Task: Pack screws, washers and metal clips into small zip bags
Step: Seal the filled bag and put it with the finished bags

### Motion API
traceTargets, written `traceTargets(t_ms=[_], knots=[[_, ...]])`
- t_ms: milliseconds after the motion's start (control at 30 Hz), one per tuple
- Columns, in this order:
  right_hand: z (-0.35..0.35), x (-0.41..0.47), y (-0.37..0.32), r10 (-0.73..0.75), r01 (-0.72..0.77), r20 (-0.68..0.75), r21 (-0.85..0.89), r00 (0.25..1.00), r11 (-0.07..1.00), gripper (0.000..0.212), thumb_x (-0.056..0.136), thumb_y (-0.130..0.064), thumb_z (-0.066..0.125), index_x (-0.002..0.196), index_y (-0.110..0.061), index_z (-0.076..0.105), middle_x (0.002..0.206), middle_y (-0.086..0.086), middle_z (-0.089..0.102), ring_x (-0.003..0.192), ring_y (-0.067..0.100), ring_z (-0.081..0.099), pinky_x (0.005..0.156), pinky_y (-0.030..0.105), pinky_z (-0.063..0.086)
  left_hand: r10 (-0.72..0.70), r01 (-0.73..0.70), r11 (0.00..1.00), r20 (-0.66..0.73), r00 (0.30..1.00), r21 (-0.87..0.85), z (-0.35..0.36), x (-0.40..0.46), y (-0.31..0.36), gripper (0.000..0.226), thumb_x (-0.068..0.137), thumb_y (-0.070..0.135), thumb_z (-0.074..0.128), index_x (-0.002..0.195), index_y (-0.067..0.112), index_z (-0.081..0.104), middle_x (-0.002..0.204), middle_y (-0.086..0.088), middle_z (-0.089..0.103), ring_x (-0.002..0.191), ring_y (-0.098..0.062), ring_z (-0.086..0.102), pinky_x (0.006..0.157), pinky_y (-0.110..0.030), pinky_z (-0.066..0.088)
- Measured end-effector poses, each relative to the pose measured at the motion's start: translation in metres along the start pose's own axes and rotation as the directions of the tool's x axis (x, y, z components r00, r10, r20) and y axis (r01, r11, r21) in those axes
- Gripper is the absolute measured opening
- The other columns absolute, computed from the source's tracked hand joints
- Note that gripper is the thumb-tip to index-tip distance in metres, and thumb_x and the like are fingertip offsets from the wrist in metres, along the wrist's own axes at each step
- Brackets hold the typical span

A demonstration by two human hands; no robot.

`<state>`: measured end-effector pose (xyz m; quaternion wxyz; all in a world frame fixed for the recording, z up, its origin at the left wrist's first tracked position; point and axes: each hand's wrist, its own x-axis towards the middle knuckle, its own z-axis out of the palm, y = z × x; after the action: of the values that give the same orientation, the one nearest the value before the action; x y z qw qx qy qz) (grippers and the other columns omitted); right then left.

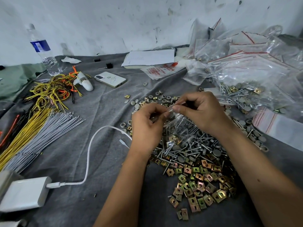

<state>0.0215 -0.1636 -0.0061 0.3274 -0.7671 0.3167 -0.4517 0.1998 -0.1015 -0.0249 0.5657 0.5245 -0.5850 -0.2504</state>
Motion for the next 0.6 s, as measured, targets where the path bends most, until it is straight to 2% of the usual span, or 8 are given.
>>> traceTargets(t_ms=[67, 167, 267, 333, 433, 533, 600], knots=[[0.000, 0.000, 0.000, 0.009, -0.009, 0.002, 0.003, 1.000, 1.000, 0.008, 0.086, -0.017, 0.080, 0.092, -0.022, 0.078, 0.079, -0.009, 0.075, 0.067, 0.005, 0.067, 0.061, 0.017, 0.051, 0.010, -0.010, 1.000, 0.010, 1.000, 0.001, 0.000, 0.000, 0.001, 0.007, 0.092, 0.007, 0.076, 0.089, 0.013, 0.074, 0.087, 0.001, 0.073, 0.081, -0.017, 0.071, 0.074, -0.039, 0.059], [0.002, 0.000, -0.001, 0.038, -0.038, 0.039, -0.014, 0.999, 0.999, 0.007, 0.085, -0.020, 0.080, 0.091, -0.017, 0.080, 0.079, -0.006, 0.076, 0.069, 0.009, 0.070, 0.061, 0.018, 0.051, 0.010, -0.010, 1.000, 0.038, 0.999, 0.002, 0.002, -0.001, 0.003, 0.012, 0.092, 0.004, 0.075, 0.086, 0.014, 0.072, 0.080, 0.005, 0.070, 0.072, -0.007, 0.066, 0.064, -0.023, 0.051], [0.001, -0.001, 0.001, 0.063, -0.060, 0.056, -0.045, 0.996, 0.997, 0.010, 0.088, -0.025, 0.077, 0.094, -0.019, 0.081, 0.079, -0.005, 0.077, 0.069, 0.011, 0.070, 0.060, 0.023, 0.051, 0.016, -0.017, 0.999, 0.010, 1.000, 0.030, 0.001, 0.000, 0.001, 0.014, 0.089, 0.003, 0.076, 0.081, 0.013, 0.071, 0.078, 0.001, 0.069, 0.073, -0.017, 0.065, 0.065, -0.035, 0.054], [-0.001, -0.001, 0.000, 0.042, -0.040, 0.043, -0.042, 0.998, 0.998, 0.012, 0.089, -0.028, 0.075, 0.096, -0.020, 0.081, 0.081, -0.008, 0.077, 0.072, 0.010, 0.071, 0.062, 0.025, 0.055, 0.011, -0.011, 0.999, -0.004, 1.000, 0.047, 0.001, 0.000, 0.001, 0.014, 0.089, 0.006, 0.078, 0.080, 0.014, 0.071, 0.077, 0.001, 0.069, 0.073, -0.022, 0.064, 0.066, -0.038, 0.053], [-0.004, -0.002, -0.001, 0.013, -0.013, -0.044, -0.021, 0.999, 1.000, 0.012, 0.087, -0.026, 0.076, 0.097, -0.020, 0.080, 0.082, -0.006, 0.077, 0.072, 0.017, 0.073, 0.062, 0.036, 0.060, -0.040, 0.040, 0.999, -0.017, 0.999, -0.003, 0.002, -0.002, 0.005, 0.010, 0.092, 0.015, 0.077, 0.083, 0.016, 0.072, 0.074, 0.004, 0.070, 0.064, -0.015, 0.060, 0.059, -0.033, 0.049], [-0.009, -0.001, -0.003, 0.032, -0.020, -0.171, 0.073, 0.985, 0.997, 0.008, 0.089, -0.024, 0.076, 0.094, -0.030, 0.078, 0.079, 0.002, 0.076, 0.065, 0.023, 0.068, 0.055, 0.032, 0.054, -0.088, 0.085, 0.993, -0.026, 0.996, -0.086, -0.002, -0.003, 0.007, 0.009, 0.093, 0.026, 0.075, 0.088, 0.019, 0.073, 0.072, 0.009, 0.071, 0.065, -0.011, 0.060, 0.059, -0.034, 0.049], [-0.011, -0.001, -0.004, 0.062, -0.031, -0.248, 0.127, 0.967, 0.991, 0.008, 0.091, -0.022, 0.075, 0.094, -0.029, 0.078, 0.076, 0.007, 0.075, 0.061, 0.028, 0.064, 0.053, 0.030, 0.052, -0.078, 0.075, 0.989, -0.020, 0.997, -0.130, -0.003, -0.004, 0.011, 0.012, 0.090, 0.033, 0.072, 0.086, 0.022, 0.074, 0.074, -0.001, 0.072, 0.069, -0.017, 0.058, 0.063, -0.036, 0.046]])
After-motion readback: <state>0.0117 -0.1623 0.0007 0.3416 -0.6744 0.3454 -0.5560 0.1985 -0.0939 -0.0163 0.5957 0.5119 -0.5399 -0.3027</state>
